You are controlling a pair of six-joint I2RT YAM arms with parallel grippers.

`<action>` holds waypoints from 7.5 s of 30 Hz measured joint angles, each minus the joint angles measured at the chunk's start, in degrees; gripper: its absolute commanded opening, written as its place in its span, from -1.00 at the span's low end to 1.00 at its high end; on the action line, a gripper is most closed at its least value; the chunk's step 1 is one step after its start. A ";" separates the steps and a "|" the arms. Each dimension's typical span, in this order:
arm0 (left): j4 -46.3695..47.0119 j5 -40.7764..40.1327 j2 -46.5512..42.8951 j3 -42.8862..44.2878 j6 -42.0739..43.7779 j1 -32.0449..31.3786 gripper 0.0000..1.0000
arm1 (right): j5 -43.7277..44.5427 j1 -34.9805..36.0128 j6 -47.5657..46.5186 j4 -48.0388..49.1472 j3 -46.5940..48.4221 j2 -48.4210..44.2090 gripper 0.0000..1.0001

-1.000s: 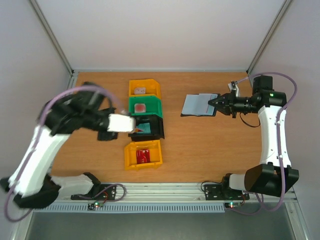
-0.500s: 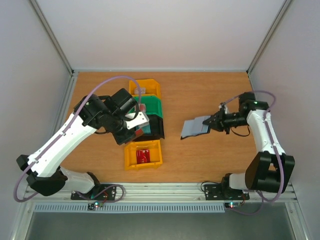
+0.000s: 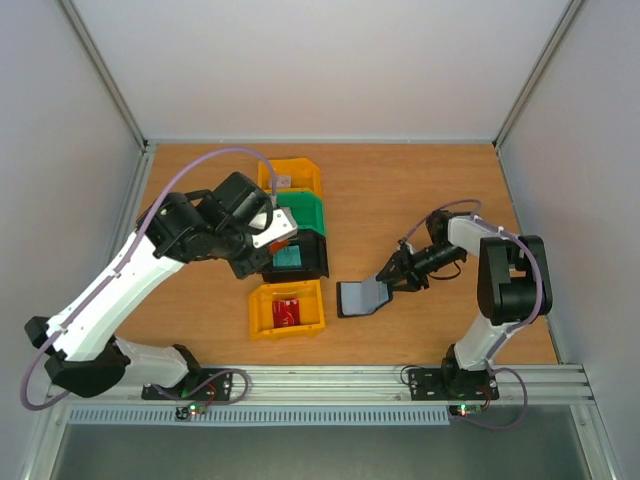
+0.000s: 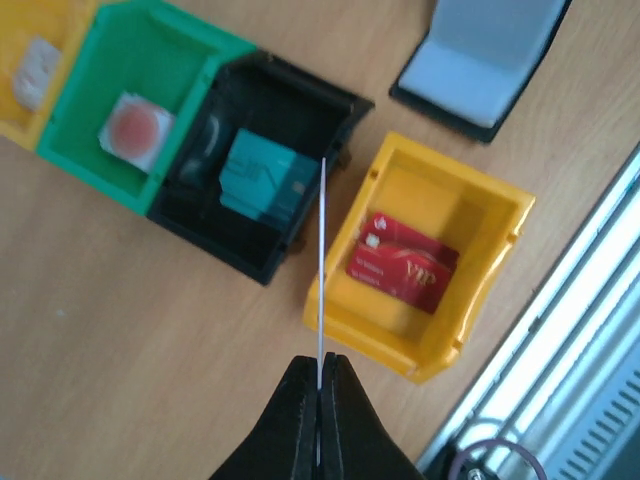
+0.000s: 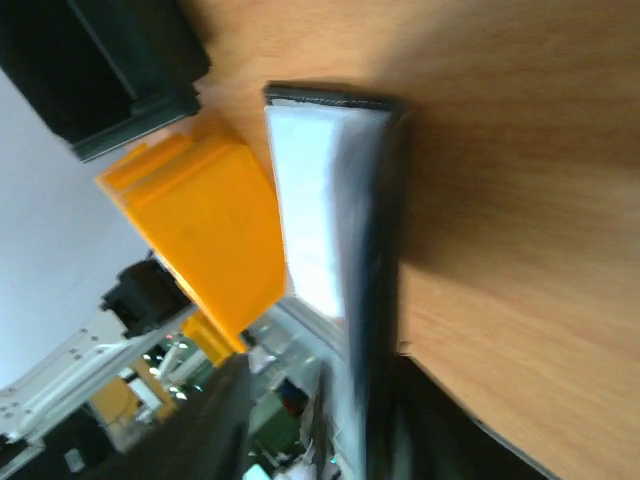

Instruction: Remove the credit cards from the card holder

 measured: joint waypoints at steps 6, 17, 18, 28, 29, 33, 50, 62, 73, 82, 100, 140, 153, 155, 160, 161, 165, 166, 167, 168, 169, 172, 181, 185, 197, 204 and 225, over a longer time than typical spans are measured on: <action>12.63 1.60 -7.61 -4.92 7.93 0.00 -0.99 | 9.20 -5.01 -1.33 -5.79 3.06 2.32 0.33; 53.44 18.58 -29.49 -33.97 55.28 -0.76 -0.99 | 14.53 -6.40 0.81 -23.39 61.79 -1.07 0.43; 56.54 20.00 -29.40 -34.80 59.21 -0.76 -1.00 | 11.80 -3.48 1.62 -24.00 66.75 -0.48 0.43; 75.63 24.98 -26.86 -39.23 81.33 -0.76 -0.99 | -5.11 22.77 19.45 -25.57 78.51 3.91 0.40; 76.39 24.94 -26.86 -39.23 81.90 -0.76 -1.00 | -5.66 23.91 20.57 -25.33 78.16 3.91 0.38; 79.60 23.78 -26.69 -39.60 83.76 -0.76 -0.99 | -6.80 27.47 23.19 -25.09 77.05 3.76 0.18; 78.93 18.64 -27.10 -39.87 83.95 -0.76 -1.00 | -10.21 29.00 28.41 -18.27 64.65 -2.51 -0.61; 78.31 17.49 -27.23 -39.85 83.67 -0.76 -1.00 | -9.94 30.16 29.66 -15.08 63.34 -3.13 -0.97; 62.55 7.06 -26.38 -34.95 74.27 -0.92 0.99 | 0.79 30.23 34.84 -11.34 55.08 -7.04 -0.98; 29.09 -6.75 -15.54 -11.82 20.37 3.02 0.99 | 30.97 41.44 46.42 1.92 38.12 -12.59 -0.98; 22.58 1.62 -15.21 -34.60 -24.39 34.97 0.99 | 45.35 57.37 47.39 40.19 8.26 -6.58 -0.98; 27.63 6.29 -13.94 -37.62 -30.56 37.31 0.99 | 52.65 62.71 54.01 44.04 2.56 0.33 -0.41; 27.67 7.78 -11.91 -36.02 -30.16 37.35 0.99 | 55.93 62.69 48.85 27.28 15.72 -3.06 -0.13; 27.74 8.22 -11.87 -35.28 -29.59 37.38 0.99 | 55.78 62.16 46.47 24.41 20.55 -3.21 -0.15; 28.20 10.36 -11.52 -33.48 -28.37 37.38 0.99 | 52.68 56.02 43.04 20.09 25.24 -9.99 -0.21; 28.39 10.99 -11.32 -33.16 -28.00 37.38 0.99 | 52.54 53.51 42.45 18.14 25.35 -12.07 -0.21; 28.63 15.32 -9.88 -30.56 -27.06 37.13 0.99 | 52.54 43.56 40.13 8.87 24.61 -18.12 -0.22; 28.68 16.55 -9.42 -29.49 -26.93 36.63 0.99 | 52.41 41.59 39.56 7.08 23.67 -18.91 -0.21; 28.89 17.44 -8.94 -28.35 -26.86 35.91 0.99 | 51.74 38.95 38.82 5.22 21.86 -19.78 -0.17; 29.03 18.38 -8.37 -26.99 -26.73 34.51 0.99 | 51.08 36.50 37.97 3.02 19.65 -20.41 -0.12; 29.29 19.43 -7.74 -25.66 -26.67 32.48 0.99 | 50.53 34.23 37.13 0.92 17.46 -20.52 -0.02; 30.75 22.49 -5.66 -22.01 -26.64 25.55 0.99 | 49.51 28.44 34.91 -3.80 12.00 -19.37 0.45; 33.99 28.33 0.48 -20.22 -31.21 12.96 0.81 | 46.10 18.27 27.32 -7.21 2.40 -16.00 0.79; 32.50 28.89 5.16 -17.05 -34.16 6.40 0.63 | 45.68 17.66 25.42 -6.40 1.92 -13.81 0.67; 31.45 22.58 15.26 -11.17 -44.33 -3.63 0.67 | 42.69 25.42 26.51 5.81 3.37 -6.10 0.63; 30.84 18.29 15.15 -10.93 -44.72 -3.28 0.68 | 49.20 27.71 27.74 5.55 5.79 0.79 0.61; 35.87 19.61 16.04 -14.12 -48.02 -4.17 0.66 | 58.53 25.86 27.80 4.74 0.96 -3.26 -0.80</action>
